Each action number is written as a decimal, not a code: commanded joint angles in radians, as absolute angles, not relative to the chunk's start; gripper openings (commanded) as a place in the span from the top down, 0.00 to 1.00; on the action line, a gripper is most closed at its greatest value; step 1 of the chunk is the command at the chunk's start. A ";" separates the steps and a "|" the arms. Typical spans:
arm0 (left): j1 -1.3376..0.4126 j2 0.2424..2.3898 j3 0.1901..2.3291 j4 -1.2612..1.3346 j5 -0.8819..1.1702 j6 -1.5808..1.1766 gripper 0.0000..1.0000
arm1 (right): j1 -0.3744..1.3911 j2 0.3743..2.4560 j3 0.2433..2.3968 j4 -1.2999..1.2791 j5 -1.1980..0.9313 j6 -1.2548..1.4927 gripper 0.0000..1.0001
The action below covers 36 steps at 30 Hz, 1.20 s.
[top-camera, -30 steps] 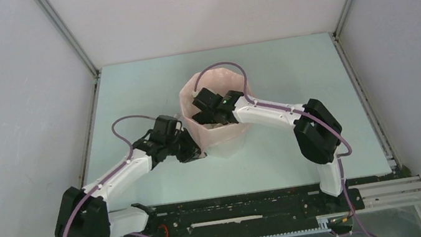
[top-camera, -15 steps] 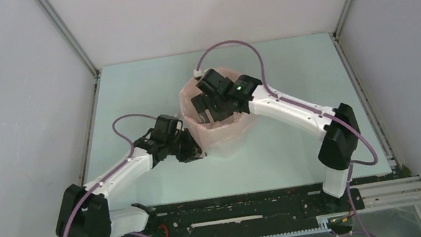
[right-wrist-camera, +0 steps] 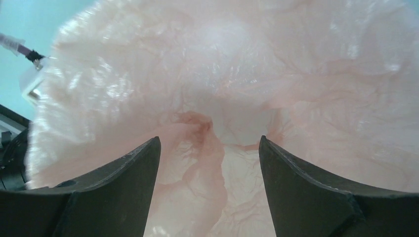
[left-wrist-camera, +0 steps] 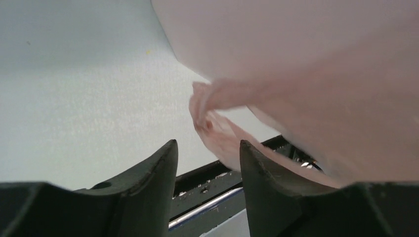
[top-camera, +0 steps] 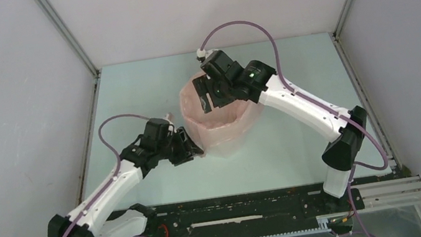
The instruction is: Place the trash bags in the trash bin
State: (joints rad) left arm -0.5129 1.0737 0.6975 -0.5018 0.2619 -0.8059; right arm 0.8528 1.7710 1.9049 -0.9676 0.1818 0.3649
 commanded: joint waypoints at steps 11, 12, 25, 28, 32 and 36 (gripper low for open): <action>-0.490 0.504 0.658 -0.802 0.109 -0.853 0.06 | 0.822 1.390 2.006 -1.076 0.118 0.343 0.13; -0.467 0.508 0.643 -0.767 0.137 -0.872 0.06 | 0.818 1.350 1.973 -1.079 0.121 0.352 0.13; -0.330 1.075 0.621 -0.283 0.485 -0.892 0.14 | 0.724 0.948 1.703 -1.181 0.154 0.504 0.13; -0.357 1.260 0.717 -0.206 0.545 -0.901 0.18 | 0.714 0.915 1.693 -1.202 0.160 0.516 0.13; -0.428 1.452 0.868 -0.165 0.572 -0.922 0.19 | 0.706 0.892 1.699 -1.243 0.179 0.519 0.13; -0.468 1.603 0.969 -0.092 0.594 -1.000 0.20 | 0.694 0.877 1.695 -1.276 0.205 0.515 0.13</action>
